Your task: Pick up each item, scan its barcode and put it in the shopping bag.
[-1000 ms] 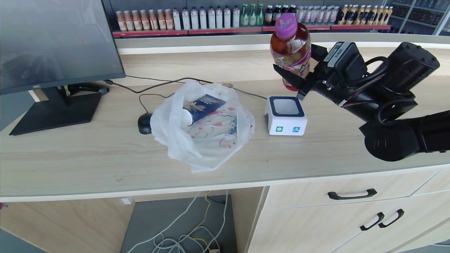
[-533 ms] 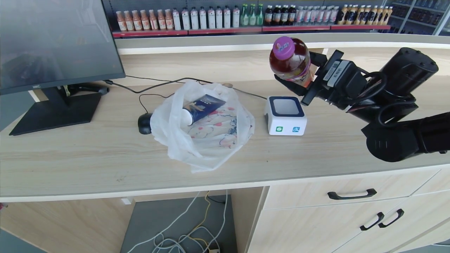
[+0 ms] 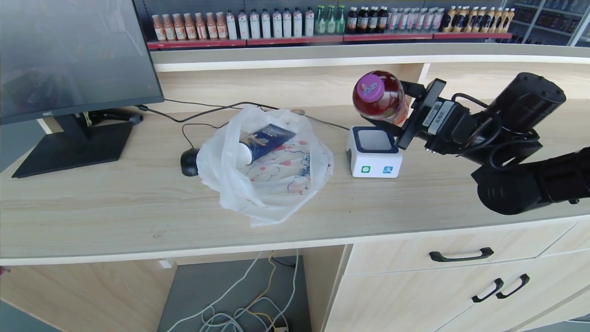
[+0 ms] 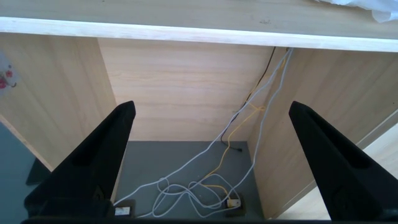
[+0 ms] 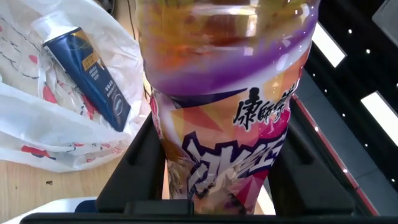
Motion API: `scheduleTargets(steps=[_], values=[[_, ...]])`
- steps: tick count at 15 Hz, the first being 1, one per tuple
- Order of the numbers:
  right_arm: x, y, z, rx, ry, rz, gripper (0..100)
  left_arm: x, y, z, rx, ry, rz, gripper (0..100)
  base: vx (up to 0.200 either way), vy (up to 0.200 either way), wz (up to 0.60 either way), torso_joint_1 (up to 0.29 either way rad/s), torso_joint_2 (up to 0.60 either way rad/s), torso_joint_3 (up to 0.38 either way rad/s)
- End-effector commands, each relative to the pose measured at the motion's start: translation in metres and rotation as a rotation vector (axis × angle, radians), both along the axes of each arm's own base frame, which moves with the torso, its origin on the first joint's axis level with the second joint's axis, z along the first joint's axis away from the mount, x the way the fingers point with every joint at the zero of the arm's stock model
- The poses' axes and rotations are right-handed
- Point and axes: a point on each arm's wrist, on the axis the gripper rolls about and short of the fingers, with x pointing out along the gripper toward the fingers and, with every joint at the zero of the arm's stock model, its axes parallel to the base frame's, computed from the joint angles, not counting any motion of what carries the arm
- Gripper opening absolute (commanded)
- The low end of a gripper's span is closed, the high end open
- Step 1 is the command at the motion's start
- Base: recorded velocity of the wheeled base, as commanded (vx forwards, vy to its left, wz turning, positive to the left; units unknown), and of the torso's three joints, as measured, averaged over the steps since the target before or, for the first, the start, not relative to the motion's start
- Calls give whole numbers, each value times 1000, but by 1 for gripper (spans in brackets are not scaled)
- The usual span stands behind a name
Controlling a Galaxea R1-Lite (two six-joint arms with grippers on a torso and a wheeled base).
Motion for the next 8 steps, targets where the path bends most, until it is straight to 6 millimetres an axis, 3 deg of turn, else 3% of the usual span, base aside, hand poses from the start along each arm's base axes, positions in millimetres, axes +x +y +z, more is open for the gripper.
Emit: scheduleTargets(steps=[1, 8], values=[[3, -2, -4, -6, 10, -3, 0, 0, 0, 0, 0, 0, 0, 100, 0, 0, 0, 0, 0, 0], [1, -2, -21, -53, 32, 22, 0, 0, 0, 0, 0, 0, 0, 100, 0, 0, 0, 0, 0, 0]])
